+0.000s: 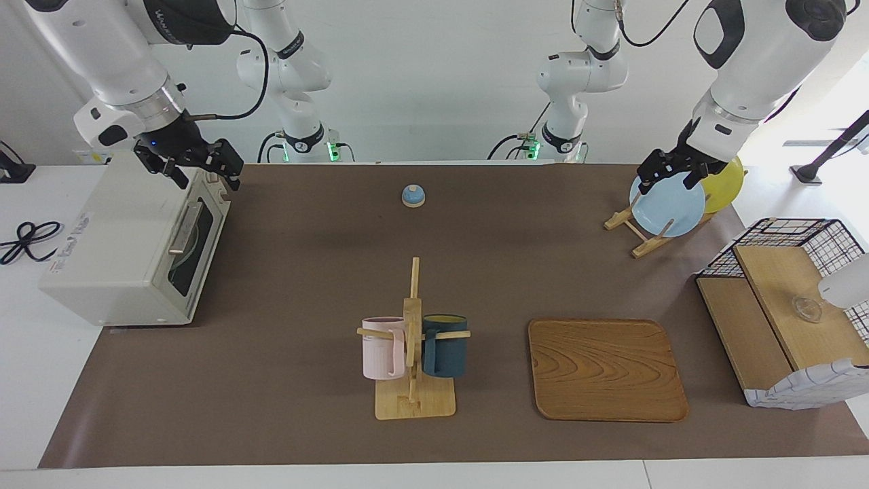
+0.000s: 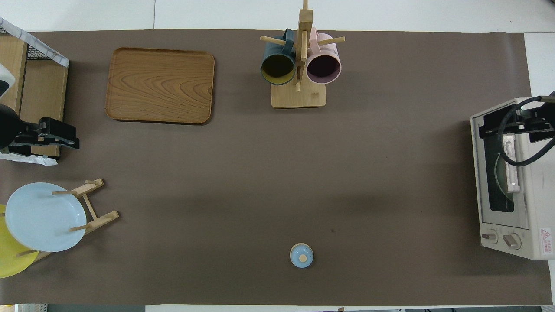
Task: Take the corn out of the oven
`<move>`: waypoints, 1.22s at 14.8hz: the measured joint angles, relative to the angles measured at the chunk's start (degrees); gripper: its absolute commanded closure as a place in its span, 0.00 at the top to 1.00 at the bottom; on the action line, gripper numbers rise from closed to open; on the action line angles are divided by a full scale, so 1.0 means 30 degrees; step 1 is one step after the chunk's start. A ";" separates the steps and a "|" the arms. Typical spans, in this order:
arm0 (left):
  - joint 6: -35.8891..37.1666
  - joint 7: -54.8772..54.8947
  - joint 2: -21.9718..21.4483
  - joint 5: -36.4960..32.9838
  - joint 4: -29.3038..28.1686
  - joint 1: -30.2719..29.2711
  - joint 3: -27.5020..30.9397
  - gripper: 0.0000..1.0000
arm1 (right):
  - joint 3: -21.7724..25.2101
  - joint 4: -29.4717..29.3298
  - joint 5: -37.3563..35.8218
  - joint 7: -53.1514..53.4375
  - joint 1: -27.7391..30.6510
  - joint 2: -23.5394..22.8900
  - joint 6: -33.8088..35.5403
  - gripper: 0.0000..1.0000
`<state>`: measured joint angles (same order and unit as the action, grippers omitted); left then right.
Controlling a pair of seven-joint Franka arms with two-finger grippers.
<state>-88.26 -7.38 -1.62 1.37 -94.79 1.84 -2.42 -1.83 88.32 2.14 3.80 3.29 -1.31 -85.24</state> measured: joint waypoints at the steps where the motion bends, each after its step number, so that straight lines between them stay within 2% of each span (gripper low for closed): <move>1: 0.0000 0.0000 0.0000 0.0000 0.0000 0.0000 0.0000 1.00 | -0.0003 0.0000 -0.0038 0.0000 -0.0084 0.0000 0.0000 1.00; 5: 0.0000 0.0000 0.0000 0.0000 0.0000 0.0000 0.0000 1.00 | 0.0022 0.0011 -0.0127 0.0000 -0.0107 0.0001 -0.0032 1.00; 6: 0.0000 0.0000 0.0000 0.0000 0.0000 0.0000 0.0000 1.00 | 0.0033 0.0055 -0.0128 -0.0032 -0.0055 0.0002 -0.0149 0.93; 7: 0.0000 0.0000 0.0000 0.0000 0.0000 0.0000 0.0000 1.00 | 0.0042 0.0133 -0.0128 -0.0215 0.0001 0.0004 -0.0366 0.40; 8: 0.0000 0.0000 0.0000 0.0000 0.0000 0.0000 0.0000 1.00 | 0.0073 0.0246 -0.0129 -0.0430 0.0038 0.0008 -0.0692 0.12; 9: 0.0000 0.0000 0.0000 0.0000 0.0000 0.0000 0.0001 1.00 | 0.0138 0.0481 -0.0139 -0.0621 0.0070 0.0039 -0.1015 0.00; 13: 0.0000 0.0000 0.0000 0.0000 0.0000 -0.0001 0.0003 1.00 | 0.0313 0.3046 -0.0241 -0.3011 0.1348 0.0762 -0.2911 0.00; 18: 0.0001 0.0000 0.0000 0.0000 0.0000 -0.0001 0.0003 1.00 | 0.0377 0.7351 -0.2867 -0.3368 0.2040 0.2333 -0.5195 0.00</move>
<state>-88.26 -7.38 -1.62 1.37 -94.79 1.83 -2.41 -0.70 110.38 -6.47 -6.30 9.41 5.69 -100.82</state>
